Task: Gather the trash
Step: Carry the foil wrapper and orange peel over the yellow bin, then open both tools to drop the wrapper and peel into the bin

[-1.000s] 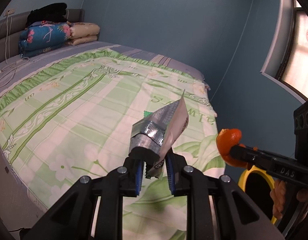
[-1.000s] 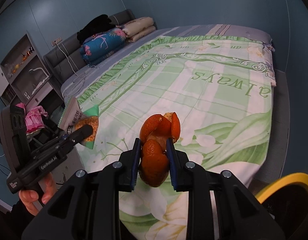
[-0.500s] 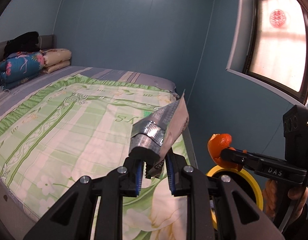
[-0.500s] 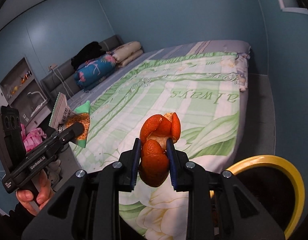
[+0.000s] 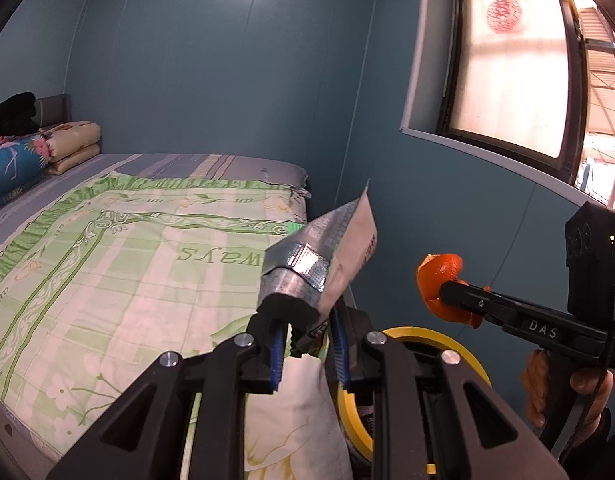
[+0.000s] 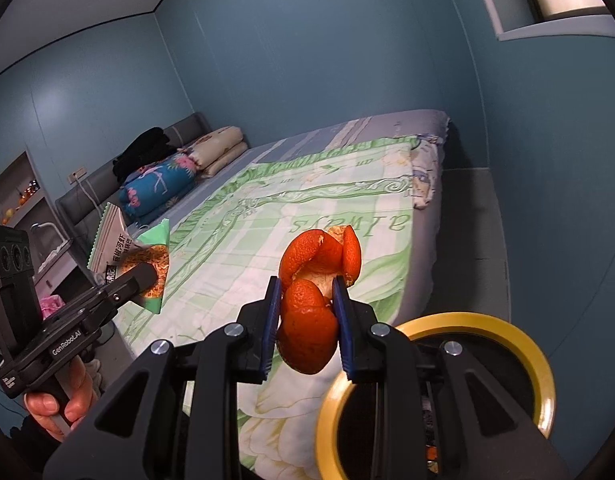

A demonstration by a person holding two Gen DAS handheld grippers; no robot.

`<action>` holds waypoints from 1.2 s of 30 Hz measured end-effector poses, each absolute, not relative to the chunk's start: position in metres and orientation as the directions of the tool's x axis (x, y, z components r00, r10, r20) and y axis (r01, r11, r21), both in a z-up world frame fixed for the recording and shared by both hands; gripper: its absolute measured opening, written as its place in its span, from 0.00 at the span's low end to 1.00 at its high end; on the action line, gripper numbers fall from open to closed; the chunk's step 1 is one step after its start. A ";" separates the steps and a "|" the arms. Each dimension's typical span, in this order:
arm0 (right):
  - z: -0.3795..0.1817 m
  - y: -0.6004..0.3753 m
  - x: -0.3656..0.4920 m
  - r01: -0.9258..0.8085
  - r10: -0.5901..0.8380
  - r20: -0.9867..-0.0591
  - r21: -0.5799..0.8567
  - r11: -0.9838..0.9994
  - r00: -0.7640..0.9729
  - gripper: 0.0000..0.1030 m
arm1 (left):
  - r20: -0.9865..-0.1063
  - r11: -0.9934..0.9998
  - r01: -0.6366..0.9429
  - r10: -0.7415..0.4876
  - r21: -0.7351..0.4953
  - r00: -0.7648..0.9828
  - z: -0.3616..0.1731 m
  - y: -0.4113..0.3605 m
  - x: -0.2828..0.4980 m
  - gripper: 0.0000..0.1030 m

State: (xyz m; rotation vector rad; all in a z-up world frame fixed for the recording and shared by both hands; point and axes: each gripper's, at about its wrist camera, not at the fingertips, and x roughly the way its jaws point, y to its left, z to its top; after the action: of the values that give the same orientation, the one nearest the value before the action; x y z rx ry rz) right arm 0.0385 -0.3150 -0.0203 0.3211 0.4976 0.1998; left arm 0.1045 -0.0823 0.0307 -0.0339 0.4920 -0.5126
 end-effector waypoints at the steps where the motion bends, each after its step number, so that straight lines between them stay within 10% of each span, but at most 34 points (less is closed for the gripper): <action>1: -0.021 -0.318 0.035 -0.098 0.251 -0.433 0.344 0.934 0.866 0.24 | -0.445 0.869 0.471 -0.484 -0.150 0.753 0.031 -0.087 0.104 0.18; 36: -0.109 -0.401 0.049 0.211 0.134 -0.629 0.443 0.872 0.766 0.25 | -0.643 0.793 0.579 -0.545 -0.189 0.538 -0.046 -0.211 0.133 0.21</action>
State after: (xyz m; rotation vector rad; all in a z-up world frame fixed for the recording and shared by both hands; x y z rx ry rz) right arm 0.0486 -0.4006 -0.1092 0.5218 0.7053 -0.0440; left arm 0.1332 -0.2110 -0.0462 0.0488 0.7475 -0.6690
